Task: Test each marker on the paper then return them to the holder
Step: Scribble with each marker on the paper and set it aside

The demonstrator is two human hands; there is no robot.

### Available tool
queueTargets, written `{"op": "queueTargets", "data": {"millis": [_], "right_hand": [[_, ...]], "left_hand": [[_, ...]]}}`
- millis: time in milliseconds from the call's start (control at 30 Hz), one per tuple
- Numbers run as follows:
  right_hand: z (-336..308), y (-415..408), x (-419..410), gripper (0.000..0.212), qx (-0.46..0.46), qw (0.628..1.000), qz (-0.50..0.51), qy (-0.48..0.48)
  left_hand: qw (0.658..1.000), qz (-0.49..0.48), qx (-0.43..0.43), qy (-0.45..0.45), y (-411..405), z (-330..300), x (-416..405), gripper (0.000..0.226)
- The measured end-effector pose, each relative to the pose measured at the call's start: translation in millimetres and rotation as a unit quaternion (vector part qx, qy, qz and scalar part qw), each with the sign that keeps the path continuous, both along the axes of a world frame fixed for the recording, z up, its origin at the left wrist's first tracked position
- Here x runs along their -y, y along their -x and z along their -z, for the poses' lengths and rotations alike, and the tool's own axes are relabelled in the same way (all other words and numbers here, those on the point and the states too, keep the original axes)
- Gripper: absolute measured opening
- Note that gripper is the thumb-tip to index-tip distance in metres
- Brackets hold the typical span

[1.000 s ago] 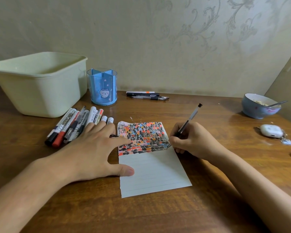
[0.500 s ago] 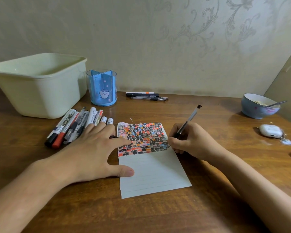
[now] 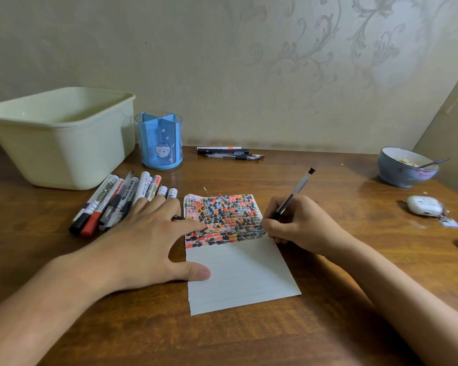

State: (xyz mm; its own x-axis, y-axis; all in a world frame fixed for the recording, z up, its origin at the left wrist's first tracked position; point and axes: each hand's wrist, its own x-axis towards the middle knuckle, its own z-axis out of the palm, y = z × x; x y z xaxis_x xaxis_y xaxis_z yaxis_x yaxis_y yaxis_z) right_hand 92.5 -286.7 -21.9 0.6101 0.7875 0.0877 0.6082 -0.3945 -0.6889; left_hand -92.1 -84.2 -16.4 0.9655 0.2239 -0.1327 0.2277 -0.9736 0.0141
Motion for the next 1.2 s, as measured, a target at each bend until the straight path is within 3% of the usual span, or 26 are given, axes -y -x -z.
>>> {"op": "queueTargets", "data": {"millis": [333,533,733,933,1067,1200], "right_hand": [[-0.2,0.7,-0.5,0.012,0.007,1.000,0.008,0.004],[1.4,0.7,0.7,0.006,-0.067,0.995,-0.002,-0.079],[-3.1,6.3,0.7,0.019,-0.122,0.985,-0.020,-0.124],[-5.6,12.6,-2.1,0.018,-0.229,0.957,-0.022,-0.174],[-6.3,17.0,-1.8,0.014,-0.253,0.945,-0.038,-0.202],[-8.4,17.5,-0.4,0.019,-0.225,0.951,-0.061,-0.203]], "left_hand": [[1.000,-0.002,0.005,0.013,0.8,-1.2,1.7,0.098],[1.000,0.006,0.022,0.019,0.0,0.6,0.4,0.095],[0.998,0.021,0.050,0.036,-0.2,2.9,-0.9,0.090],[0.977,0.059,0.193,0.067,-0.6,9.2,-7.2,0.035],[0.961,0.068,0.249,0.098,0.1,7.8,-6.5,0.063],[0.943,0.041,0.294,0.153,-2.2,9.8,-8.0,0.043]]}}
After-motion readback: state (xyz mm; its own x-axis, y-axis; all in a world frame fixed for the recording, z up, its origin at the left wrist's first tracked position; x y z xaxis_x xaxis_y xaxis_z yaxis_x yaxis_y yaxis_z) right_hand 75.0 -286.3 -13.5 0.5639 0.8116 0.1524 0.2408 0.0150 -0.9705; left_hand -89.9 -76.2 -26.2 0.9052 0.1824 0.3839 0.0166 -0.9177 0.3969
